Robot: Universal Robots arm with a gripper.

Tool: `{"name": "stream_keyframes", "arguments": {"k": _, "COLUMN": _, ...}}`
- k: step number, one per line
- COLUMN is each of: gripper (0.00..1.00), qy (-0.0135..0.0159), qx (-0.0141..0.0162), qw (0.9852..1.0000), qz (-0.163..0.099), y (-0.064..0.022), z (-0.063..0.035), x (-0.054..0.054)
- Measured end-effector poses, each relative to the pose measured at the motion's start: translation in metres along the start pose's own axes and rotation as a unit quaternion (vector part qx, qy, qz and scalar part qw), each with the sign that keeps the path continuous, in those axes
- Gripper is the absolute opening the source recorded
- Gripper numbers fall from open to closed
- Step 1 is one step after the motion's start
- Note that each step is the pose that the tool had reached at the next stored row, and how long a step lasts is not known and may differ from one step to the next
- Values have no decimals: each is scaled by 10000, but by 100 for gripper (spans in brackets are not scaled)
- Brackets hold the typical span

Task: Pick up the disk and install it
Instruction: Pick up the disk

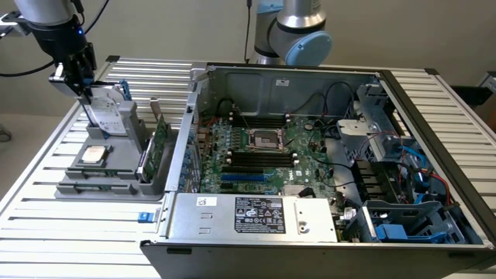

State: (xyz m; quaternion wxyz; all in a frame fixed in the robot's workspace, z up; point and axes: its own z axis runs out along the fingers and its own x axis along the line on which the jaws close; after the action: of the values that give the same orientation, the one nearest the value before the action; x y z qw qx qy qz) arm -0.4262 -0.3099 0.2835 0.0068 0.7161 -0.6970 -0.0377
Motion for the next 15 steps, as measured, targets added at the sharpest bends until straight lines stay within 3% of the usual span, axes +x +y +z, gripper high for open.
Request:
{"name": "stream_keyframes", "arguments": {"k": 10, "gripper": 48, "qy": 43, "qx": -1, "qw": 10000, "qz": 2, "y": -1, "z": 6, "x": -22}}
{"name": "stream_keyframes", "arguments": {"k": 15, "gripper": 46, "qy": 51, "qx": -2, "qw": 10000, "qz": 2, "y": -1, "z": 6, "x": -22}}
